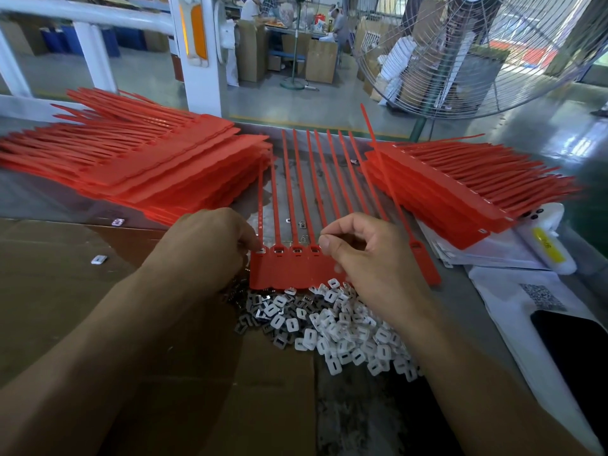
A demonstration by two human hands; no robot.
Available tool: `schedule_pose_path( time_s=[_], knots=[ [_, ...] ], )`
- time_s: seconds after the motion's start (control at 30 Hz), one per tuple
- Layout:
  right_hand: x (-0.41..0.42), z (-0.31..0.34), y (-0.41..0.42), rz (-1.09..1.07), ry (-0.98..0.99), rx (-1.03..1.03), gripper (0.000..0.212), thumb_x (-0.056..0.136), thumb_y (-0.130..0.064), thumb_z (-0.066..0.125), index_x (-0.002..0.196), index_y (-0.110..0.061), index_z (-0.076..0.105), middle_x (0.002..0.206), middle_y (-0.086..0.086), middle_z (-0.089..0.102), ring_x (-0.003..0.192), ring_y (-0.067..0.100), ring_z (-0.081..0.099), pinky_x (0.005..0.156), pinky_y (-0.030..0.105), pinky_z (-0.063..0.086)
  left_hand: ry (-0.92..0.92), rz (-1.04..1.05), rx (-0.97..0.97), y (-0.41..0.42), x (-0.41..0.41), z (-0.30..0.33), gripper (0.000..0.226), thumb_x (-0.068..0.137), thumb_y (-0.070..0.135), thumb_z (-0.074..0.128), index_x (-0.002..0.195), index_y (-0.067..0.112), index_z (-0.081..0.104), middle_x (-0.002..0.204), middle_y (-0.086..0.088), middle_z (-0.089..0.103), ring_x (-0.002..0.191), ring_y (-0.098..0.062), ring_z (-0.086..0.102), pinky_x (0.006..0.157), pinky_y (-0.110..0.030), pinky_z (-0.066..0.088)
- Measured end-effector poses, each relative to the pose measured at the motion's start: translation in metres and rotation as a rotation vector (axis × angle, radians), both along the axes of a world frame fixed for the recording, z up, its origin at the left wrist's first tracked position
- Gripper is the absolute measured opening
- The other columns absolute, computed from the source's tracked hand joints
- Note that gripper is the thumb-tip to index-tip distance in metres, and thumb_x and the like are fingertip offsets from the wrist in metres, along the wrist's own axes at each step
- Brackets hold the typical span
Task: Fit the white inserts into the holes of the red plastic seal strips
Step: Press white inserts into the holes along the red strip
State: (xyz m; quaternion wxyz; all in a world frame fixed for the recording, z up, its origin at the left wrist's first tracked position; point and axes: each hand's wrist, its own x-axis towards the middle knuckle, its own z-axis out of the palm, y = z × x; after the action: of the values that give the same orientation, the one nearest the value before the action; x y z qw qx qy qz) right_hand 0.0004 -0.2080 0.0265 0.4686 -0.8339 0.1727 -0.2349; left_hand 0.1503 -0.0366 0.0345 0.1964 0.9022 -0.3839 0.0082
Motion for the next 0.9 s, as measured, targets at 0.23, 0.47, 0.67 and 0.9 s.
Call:
schedule_pose_path(
  time_s=[0.23, 0.47, 0.67, 0.9],
  knots=[
    [0.002, -0.002, -0.004, 0.005, -0.056, 0.185, 0.017, 0.097, -0.015, 0.07, 0.097, -0.031, 0.073, 0.084, -0.014, 0.074, 0.067, 0.001, 0.068, 0.06, 0.016, 0.053, -0.25, -0.108, 0.177, -0.004, -0.011, 0.001, 0.034, 0.092, 0.016, 0.062, 0.113, 0.041, 0.072, 0.108, 0.015, 0.064, 0.111, -0.013, 0.055, 0.093, -0.031, 0.037],
    [0.001, -0.001, -0.003, 0.025, -0.038, 0.17, 0.022, 0.096, -0.01, 0.07, 0.1, -0.032, 0.075, 0.093, -0.017, 0.074, 0.072, 0.001, 0.069, 0.063, 0.014, 0.053, -0.275, -0.074, 0.252, -0.009, -0.02, 0.005, 0.031, 0.09, 0.015, 0.056, 0.112, 0.033, 0.07, 0.109, 0.011, 0.06, 0.111, -0.014, 0.054, 0.092, -0.031, 0.038],
    [-0.001, 0.001, -0.002, 0.042, -0.055, 0.162, 0.023, 0.095, -0.008, 0.071, 0.103, -0.03, 0.075, 0.096, -0.019, 0.074, 0.077, 0.003, 0.072, 0.066, 0.015, 0.055, -0.245, -0.055, 0.241, -0.008, -0.022, 0.005, 0.031, 0.09, 0.017, 0.056, 0.111, 0.032, 0.072, 0.109, 0.011, 0.062, 0.111, -0.016, 0.055, 0.09, -0.032, 0.039],
    [0.001, 0.0, -0.003, 0.05, -0.059, 0.139, 0.027, 0.094, -0.015, 0.074, 0.105, -0.04, 0.071, 0.1, -0.029, 0.07, 0.079, 0.002, 0.072, 0.067, 0.013, 0.055, -0.221, -0.105, -0.309, -0.013, -0.023, -0.006, 0.028, 0.095, 0.011, 0.059, 0.112, 0.024, 0.075, 0.104, 0.006, 0.067, 0.092, -0.015, 0.065, 0.08, -0.037, 0.052]
  ],
)
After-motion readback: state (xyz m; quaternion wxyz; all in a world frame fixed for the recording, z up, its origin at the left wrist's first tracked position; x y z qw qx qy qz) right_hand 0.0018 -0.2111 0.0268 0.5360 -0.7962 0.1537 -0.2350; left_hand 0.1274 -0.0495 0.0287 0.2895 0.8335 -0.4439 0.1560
